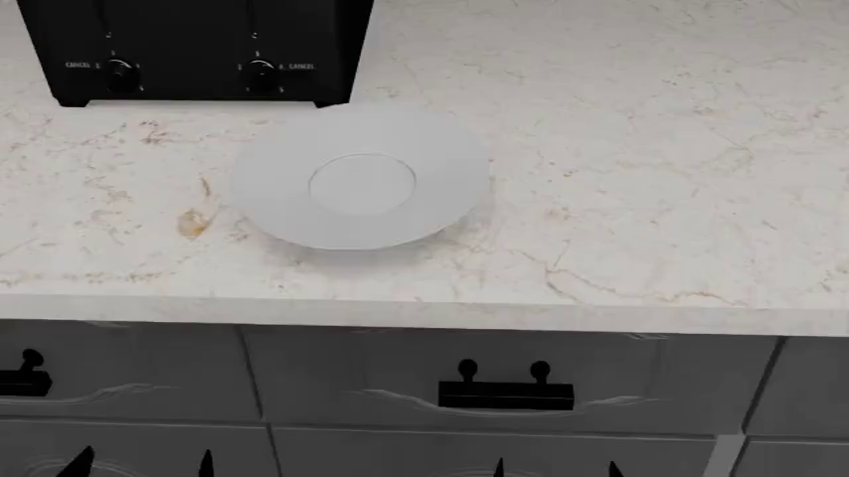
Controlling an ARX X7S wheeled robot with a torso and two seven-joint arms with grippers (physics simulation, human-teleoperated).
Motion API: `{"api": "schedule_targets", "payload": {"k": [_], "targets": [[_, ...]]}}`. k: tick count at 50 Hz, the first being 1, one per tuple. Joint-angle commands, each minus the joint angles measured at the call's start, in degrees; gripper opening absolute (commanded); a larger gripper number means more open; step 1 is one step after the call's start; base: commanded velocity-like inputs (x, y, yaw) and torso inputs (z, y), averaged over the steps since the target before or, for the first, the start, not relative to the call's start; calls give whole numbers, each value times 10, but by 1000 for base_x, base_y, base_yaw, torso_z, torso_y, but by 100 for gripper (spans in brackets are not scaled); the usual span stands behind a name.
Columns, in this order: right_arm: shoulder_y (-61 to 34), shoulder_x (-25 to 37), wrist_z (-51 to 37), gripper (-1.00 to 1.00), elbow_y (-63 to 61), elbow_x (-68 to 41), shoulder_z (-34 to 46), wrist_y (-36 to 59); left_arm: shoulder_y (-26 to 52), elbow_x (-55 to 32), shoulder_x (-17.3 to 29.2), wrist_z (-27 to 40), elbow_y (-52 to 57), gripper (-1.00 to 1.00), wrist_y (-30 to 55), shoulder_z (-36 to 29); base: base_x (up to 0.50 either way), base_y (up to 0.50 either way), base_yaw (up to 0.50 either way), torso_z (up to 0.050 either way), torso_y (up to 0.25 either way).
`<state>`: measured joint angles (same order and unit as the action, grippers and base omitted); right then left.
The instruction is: Place the toasted item on a plate.
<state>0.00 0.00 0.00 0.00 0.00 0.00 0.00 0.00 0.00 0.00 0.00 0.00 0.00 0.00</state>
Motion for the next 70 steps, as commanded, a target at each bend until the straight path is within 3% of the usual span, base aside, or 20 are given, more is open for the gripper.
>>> {"api": "schedule_targets", "payload": {"k": [1,11,47,70], "targets": [[-1,6,-7,100,1,-6,7,-1,3,-21,21,25,-6,100,-4,-25,0,0,0,0,0],[7,26,-32,100,-26,-13,35,13,-5,-35,33,38,4,100,4,-40,0,0,0,2,4],[0,72,-58,100,-144,-25,67,104,7,-55,77,63,90,100,89,-62,0,0,0,50,3],[-77,109,-59,100,-262,-51,50,248,87,-57,112,65,192,100,223,-78,0,0,0,50,0]]}}
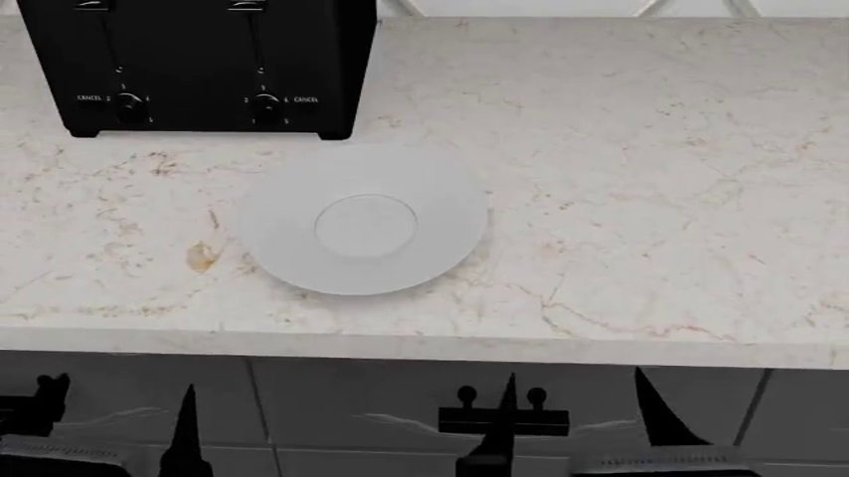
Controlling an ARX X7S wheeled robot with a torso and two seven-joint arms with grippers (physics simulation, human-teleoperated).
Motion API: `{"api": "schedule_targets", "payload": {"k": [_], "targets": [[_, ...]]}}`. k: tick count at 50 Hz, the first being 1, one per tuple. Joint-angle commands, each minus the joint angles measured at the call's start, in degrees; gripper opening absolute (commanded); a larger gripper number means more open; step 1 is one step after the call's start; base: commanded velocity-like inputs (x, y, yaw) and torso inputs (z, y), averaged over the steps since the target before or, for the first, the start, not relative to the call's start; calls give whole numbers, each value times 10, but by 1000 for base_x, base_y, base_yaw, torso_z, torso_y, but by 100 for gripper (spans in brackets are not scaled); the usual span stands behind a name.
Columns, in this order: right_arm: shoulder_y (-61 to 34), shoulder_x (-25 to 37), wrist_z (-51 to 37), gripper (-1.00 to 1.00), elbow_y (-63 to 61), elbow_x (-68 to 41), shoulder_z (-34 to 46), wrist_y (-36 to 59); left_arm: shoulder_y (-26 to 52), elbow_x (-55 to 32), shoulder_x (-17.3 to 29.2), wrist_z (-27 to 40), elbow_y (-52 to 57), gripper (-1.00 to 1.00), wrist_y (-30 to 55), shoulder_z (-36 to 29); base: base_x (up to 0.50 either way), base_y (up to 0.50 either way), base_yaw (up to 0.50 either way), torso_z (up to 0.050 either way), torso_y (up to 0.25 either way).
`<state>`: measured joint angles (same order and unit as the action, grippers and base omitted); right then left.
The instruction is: Place the toasted item on a plate.
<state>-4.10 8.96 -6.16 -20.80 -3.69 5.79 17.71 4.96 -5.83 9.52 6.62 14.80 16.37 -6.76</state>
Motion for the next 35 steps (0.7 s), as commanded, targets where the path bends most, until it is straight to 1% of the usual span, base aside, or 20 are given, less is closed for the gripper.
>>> {"api": "schedule_targets", "payload": {"k": [1,4,7,9,10,11,12,14,18,19,24,35], "targets": [[-44,22,5,100,-59,-17,-9,81,43,1,18,-1,49,100,66,-10,0,0,0,50,0],[-57,29,7,100,-74,-24,-18,102,65,2,20,1,51,100,83,-11,0,0,0,42,0],[-77,35,8,100,-84,-25,-17,125,83,-4,22,0,67,100,105,-8,0,0,0,0,0],[-95,39,11,100,-93,-28,-16,146,105,-17,18,1,77,100,132,1,0,0,0,0,0],[-104,41,11,100,-97,-30,-16,159,120,-20,10,11,76,100,132,13,0,0,0,0,0],[-113,42,12,100,-102,-31,-17,168,134,-25,9,14,83,100,158,16,0,0,0,0,0],[-122,44,12,100,-107,-33,-18,179,146,-6,17,22,89,100,173,1,0,0,0,0,0],[-137,45,14,100,-111,-38,-18,193,160,-9,19,20,95,100,198,0,0,0,0,0,0],[-180,50,21,100,-122,-49,-18,237,197,-18,24,21,114,100,252,10,0,0,0,0,0],[-185,51,22,100,-123,-51,-18,242,207,-8,26,32,113,100,269,7,0,0,0,0,0],[-207,47,18,100,-102,-50,-17,241,241,-19,30,27,119,100,304,14,0,0,0,0,0],[-237,65,27,100,-138,-55,-9,272,299,-45,35,25,160,100,389,41,26,38,0,0,0]]}}
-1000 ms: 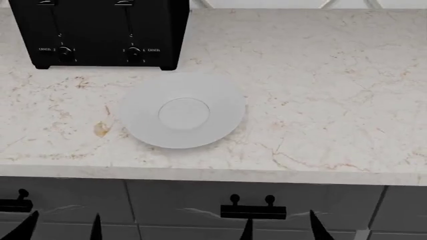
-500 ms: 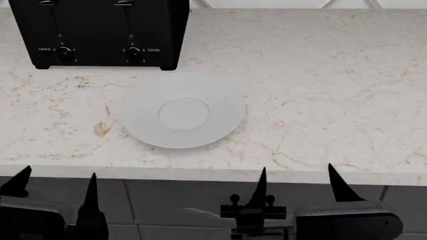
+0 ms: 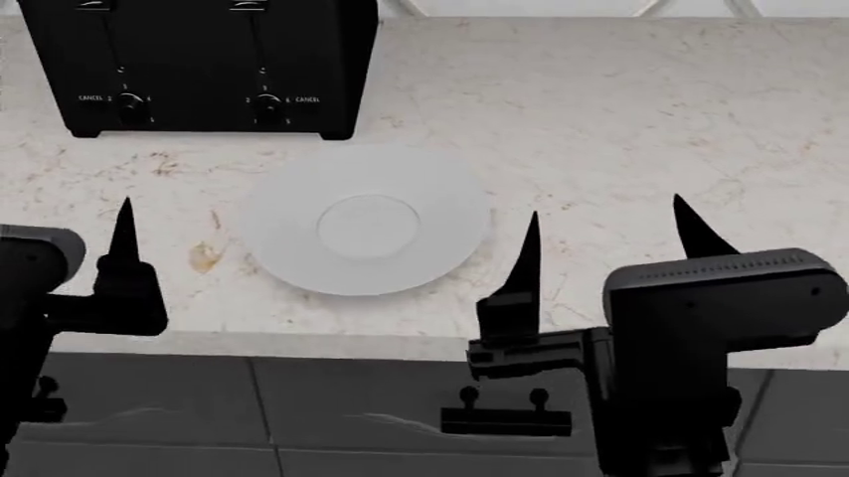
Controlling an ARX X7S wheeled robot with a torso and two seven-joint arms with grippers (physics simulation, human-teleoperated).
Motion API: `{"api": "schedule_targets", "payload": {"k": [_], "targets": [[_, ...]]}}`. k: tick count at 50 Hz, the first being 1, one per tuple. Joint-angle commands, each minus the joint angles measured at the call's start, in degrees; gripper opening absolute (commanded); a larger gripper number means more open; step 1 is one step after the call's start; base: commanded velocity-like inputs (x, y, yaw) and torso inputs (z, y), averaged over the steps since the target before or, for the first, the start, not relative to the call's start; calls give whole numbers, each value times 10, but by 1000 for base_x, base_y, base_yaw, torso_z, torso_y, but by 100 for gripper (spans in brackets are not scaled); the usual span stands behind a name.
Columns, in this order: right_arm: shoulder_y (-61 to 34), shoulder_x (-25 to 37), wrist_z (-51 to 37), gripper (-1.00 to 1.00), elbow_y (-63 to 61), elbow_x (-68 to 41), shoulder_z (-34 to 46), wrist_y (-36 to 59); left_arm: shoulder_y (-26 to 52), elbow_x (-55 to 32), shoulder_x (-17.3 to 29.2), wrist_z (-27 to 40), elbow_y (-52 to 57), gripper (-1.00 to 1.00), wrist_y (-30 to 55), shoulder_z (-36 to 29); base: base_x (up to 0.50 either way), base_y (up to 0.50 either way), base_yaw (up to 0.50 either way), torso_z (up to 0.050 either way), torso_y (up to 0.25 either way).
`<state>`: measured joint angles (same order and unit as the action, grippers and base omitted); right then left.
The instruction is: Place the toasted item on a plate.
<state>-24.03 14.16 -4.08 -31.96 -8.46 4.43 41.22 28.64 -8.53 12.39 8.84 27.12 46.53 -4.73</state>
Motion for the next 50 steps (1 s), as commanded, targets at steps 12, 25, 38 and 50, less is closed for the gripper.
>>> {"api": "schedule_targets", "payload": {"k": [12,25,38,50], "targets": [[-24,11,-3,100,-48,-14,-7,33,81,-27,13,2,72,100,119,16,159,230,0,0,0],[-38,10,-4,100,-44,-19,0,39,91,-39,21,0,104,100,151,21,129,54,0,0,0],[-38,9,0,100,-35,-25,3,22,155,-61,34,-2,142,100,237,52,123,15,0,0,0],[-21,12,-4,100,-50,-31,-5,16,205,-69,46,-9,136,100,263,52,139,15,0,0,0]]}}
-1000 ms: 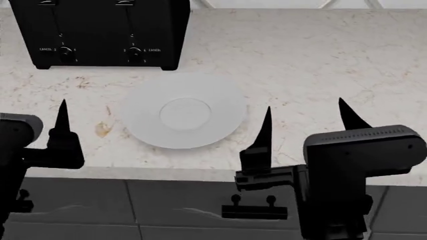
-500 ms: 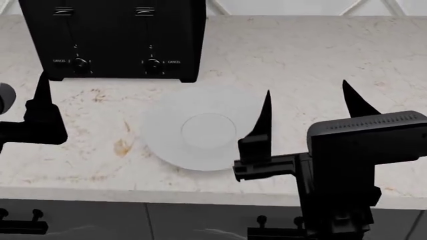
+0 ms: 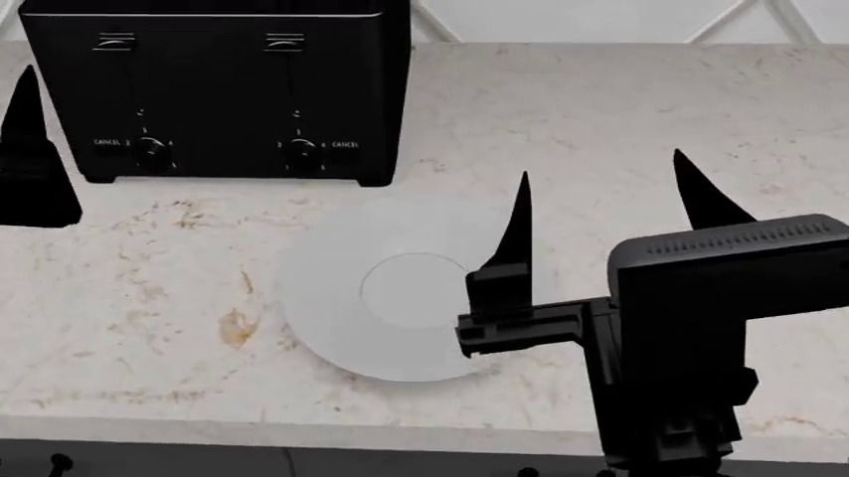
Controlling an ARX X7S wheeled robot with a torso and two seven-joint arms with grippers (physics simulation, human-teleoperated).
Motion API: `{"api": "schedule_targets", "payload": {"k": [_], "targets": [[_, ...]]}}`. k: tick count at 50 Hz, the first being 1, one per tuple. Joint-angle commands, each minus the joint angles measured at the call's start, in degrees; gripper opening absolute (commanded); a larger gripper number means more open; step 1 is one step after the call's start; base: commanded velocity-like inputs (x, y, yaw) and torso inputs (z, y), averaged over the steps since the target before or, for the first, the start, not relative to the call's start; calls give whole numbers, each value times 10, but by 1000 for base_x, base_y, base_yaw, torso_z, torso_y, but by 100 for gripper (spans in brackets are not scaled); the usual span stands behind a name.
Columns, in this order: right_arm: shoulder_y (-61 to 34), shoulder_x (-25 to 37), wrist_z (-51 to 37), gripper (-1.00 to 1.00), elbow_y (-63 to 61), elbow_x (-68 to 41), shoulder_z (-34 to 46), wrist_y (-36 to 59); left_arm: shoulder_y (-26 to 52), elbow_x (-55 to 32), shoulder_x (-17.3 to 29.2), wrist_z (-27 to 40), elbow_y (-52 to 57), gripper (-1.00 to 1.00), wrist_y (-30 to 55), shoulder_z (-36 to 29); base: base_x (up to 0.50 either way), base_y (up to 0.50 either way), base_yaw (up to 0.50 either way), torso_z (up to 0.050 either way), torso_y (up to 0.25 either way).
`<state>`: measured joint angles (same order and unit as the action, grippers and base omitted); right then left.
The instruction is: Place the toasted item on a plate.
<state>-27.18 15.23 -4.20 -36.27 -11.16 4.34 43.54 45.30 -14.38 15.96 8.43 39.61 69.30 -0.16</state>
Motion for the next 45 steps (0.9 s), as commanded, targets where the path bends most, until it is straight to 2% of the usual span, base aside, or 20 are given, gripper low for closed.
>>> {"api": "schedule_targets", "payload": {"k": [1,23,45], "targets": [[12,2,-2,100,-6,-4,-3,-9,41,-13,9,-5,13,100,41,13,148,16,0,0,0],[3,1,-4,100,0,-9,8,-13,86,-27,22,-3,37,100,96,25,158,16,0,0,0],[3,5,-11,100,-12,-16,10,-7,86,-42,18,-2,65,100,128,56,192,16,0,0,0]]}}
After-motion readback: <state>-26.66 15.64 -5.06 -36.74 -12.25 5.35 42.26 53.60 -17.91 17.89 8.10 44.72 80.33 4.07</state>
